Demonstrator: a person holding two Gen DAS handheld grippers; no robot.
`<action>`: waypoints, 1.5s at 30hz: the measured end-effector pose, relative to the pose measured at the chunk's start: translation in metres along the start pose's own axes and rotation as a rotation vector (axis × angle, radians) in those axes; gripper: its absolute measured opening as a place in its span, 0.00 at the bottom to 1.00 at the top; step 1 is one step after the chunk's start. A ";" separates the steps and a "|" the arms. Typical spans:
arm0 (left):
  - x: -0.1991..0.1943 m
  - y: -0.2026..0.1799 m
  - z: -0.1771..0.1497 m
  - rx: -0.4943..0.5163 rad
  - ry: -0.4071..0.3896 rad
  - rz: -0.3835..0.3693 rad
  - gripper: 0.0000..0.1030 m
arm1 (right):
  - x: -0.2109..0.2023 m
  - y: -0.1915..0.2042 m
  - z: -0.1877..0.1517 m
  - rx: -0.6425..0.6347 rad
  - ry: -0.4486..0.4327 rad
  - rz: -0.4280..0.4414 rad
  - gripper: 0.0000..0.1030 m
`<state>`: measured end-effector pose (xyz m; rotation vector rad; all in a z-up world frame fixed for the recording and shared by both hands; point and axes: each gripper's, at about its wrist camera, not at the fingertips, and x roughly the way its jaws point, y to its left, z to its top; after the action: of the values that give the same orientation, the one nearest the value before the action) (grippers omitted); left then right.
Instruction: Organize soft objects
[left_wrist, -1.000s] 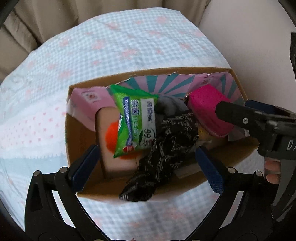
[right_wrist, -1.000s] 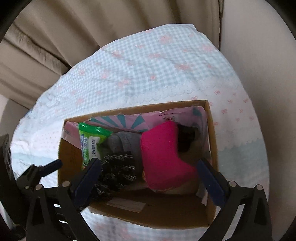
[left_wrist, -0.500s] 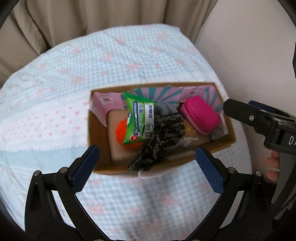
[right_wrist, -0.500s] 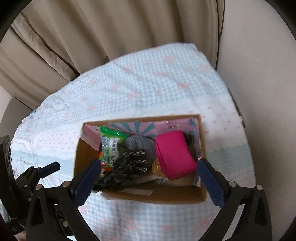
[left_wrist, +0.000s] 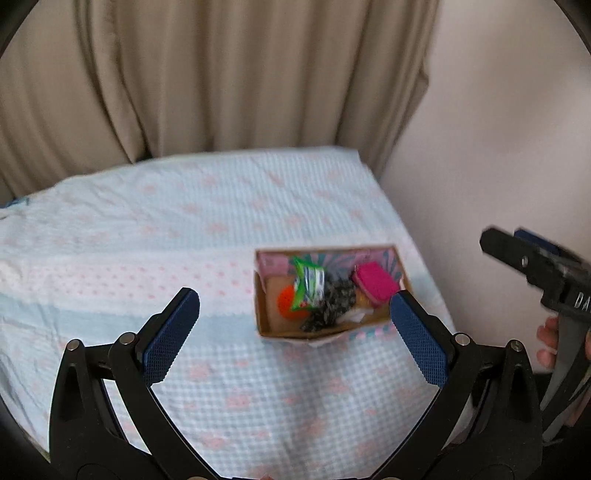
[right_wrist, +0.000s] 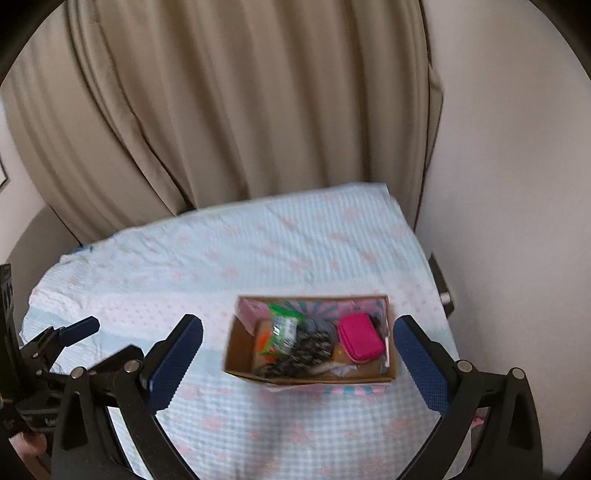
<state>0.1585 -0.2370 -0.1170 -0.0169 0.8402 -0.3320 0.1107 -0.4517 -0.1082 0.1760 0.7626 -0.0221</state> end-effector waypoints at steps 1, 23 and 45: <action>-0.011 0.003 0.001 -0.005 -0.019 0.003 1.00 | -0.013 0.009 0.001 -0.008 -0.022 0.000 1.00; -0.176 0.039 -0.023 0.020 -0.362 0.114 1.00 | -0.137 0.098 -0.025 -0.078 -0.328 -0.073 1.00; -0.189 0.037 -0.031 0.036 -0.394 0.119 1.00 | -0.150 0.096 -0.035 -0.073 -0.343 -0.095 1.00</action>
<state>0.0292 -0.1425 -0.0052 0.0016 0.4420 -0.2216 -0.0140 -0.3584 -0.0150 0.0634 0.4281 -0.1119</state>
